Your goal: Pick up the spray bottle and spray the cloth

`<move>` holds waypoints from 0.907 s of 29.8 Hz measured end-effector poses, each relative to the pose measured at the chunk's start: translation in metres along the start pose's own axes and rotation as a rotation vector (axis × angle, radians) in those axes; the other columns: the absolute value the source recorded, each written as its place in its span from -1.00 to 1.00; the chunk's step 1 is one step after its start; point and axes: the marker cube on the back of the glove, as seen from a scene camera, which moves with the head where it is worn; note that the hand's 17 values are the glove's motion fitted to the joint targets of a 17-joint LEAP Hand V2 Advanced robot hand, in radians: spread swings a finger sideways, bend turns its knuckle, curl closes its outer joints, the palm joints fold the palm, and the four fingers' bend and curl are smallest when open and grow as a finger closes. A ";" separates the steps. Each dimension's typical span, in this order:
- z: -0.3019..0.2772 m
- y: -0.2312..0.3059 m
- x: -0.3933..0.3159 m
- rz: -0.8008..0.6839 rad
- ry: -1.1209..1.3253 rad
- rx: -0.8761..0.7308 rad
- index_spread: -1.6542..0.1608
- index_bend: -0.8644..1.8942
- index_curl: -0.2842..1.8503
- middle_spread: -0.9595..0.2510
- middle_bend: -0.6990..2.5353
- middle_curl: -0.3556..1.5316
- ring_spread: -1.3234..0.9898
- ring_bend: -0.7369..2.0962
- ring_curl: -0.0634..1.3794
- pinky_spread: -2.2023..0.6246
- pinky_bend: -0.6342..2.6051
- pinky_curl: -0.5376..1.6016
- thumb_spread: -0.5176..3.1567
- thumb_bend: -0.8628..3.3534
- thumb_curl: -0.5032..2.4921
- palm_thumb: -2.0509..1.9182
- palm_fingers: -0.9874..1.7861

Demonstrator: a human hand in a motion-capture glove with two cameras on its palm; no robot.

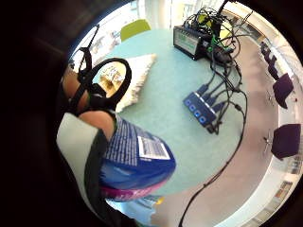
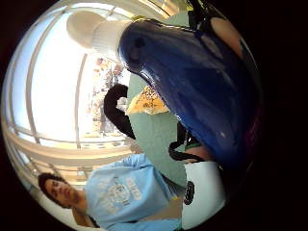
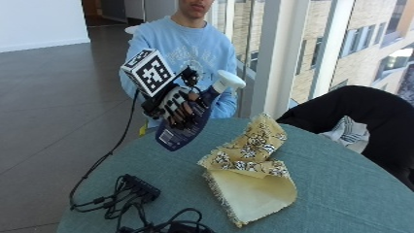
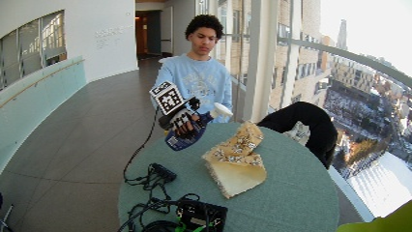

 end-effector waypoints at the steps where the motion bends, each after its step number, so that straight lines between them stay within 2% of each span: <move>1: 0.000 0.000 -0.008 -0.019 -0.043 0.020 0.44 -0.34 -0.62 0.43 -0.35 -0.15 0.09 -0.08 -0.36 0.55 -0.31 -0.14 -0.30 -0.60 -0.30 0.50 0.45; 9: 0.019 -0.002 -0.084 -0.202 -0.292 0.083 0.44 -0.34 -0.62 0.43 -0.35 -0.14 0.09 -0.08 -0.36 0.55 -0.31 -0.14 -0.30 -0.60 -0.30 0.50 0.45; 18: 0.108 0.001 -0.201 -0.404 -0.491 -0.013 0.44 -0.33 -0.62 0.42 -0.35 -0.14 0.09 -0.08 -0.36 0.55 -0.31 -0.15 -0.30 -0.60 -0.30 0.50 0.44; 27: 0.189 -0.002 -0.264 -0.448 -0.664 -0.054 0.43 -0.33 -0.62 0.42 -0.35 -0.14 0.09 -0.08 -0.36 0.56 -0.32 -0.15 -0.30 -0.60 -0.30 0.50 0.41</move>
